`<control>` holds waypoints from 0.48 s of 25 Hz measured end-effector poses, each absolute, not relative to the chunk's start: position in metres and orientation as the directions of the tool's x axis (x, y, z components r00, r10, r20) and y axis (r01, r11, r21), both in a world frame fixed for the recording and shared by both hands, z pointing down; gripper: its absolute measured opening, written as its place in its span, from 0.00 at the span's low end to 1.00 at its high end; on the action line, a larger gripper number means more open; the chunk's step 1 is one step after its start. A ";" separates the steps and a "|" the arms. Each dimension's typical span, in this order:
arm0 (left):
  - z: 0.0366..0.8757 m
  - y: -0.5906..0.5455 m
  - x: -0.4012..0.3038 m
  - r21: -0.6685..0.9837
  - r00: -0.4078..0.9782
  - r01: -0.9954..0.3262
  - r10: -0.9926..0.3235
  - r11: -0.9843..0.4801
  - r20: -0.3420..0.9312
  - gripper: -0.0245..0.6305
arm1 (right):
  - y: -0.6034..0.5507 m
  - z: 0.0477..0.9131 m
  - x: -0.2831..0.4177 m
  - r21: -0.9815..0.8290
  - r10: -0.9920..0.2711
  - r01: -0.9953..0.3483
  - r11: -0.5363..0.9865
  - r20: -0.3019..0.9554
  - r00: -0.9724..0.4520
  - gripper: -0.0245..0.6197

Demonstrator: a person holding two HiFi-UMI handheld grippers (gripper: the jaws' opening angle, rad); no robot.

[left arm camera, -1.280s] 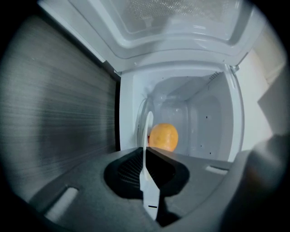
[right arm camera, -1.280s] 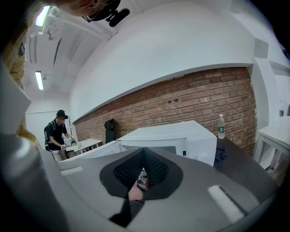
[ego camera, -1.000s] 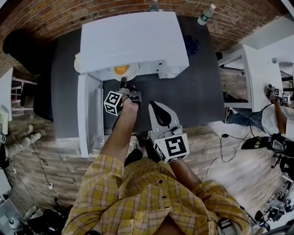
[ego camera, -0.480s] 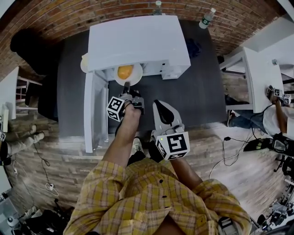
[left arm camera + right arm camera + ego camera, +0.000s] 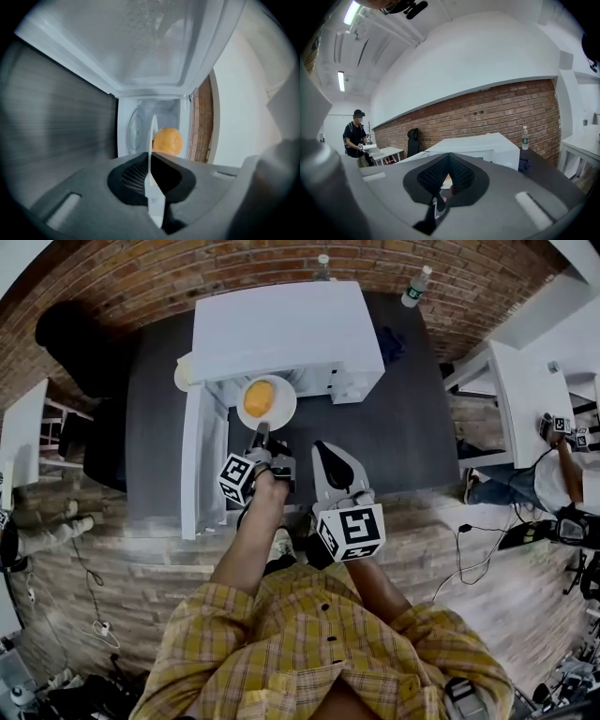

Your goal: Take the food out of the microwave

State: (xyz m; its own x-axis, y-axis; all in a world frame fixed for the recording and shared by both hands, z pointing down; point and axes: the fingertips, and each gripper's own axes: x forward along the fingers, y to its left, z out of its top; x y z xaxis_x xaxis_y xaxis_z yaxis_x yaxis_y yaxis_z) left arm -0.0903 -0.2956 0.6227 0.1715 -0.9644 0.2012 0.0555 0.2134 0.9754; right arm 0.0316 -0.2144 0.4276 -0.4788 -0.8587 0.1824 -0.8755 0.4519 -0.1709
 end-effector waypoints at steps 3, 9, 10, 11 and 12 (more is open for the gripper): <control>0.604 -0.285 -0.090 0.977 0.188 0.069 -0.964 0.202 0.186 0.06 | -0.210 0.423 0.034 -0.170 -0.866 -0.882 0.440 0.180 -0.467 0.04; 0.575 -0.263 -0.089 0.979 0.207 0.083 -0.964 0.188 0.167 0.06 | -0.199 0.417 0.037 -0.168 -0.875 -0.887 0.430 0.166 -0.455 0.04; 0.569 -0.259 -0.088 0.980 0.212 0.077 -0.964 0.183 0.163 0.06 | -0.197 0.415 0.037 -0.167 -0.876 -0.888 0.429 0.162 -0.454 0.04; 0.564 -0.256 -0.088 0.982 0.216 0.067 -0.963 0.178 0.160 0.06 | -0.196 0.413 0.036 -0.166 -0.878 -0.888 0.428 0.158 -0.453 0.04; 0.558 -0.253 -0.087 0.983 0.222 0.054 -0.962 0.174 0.158 0.06 | -0.195 0.411 0.036 -0.166 -0.879 -0.888 0.428 0.154 -0.452 0.04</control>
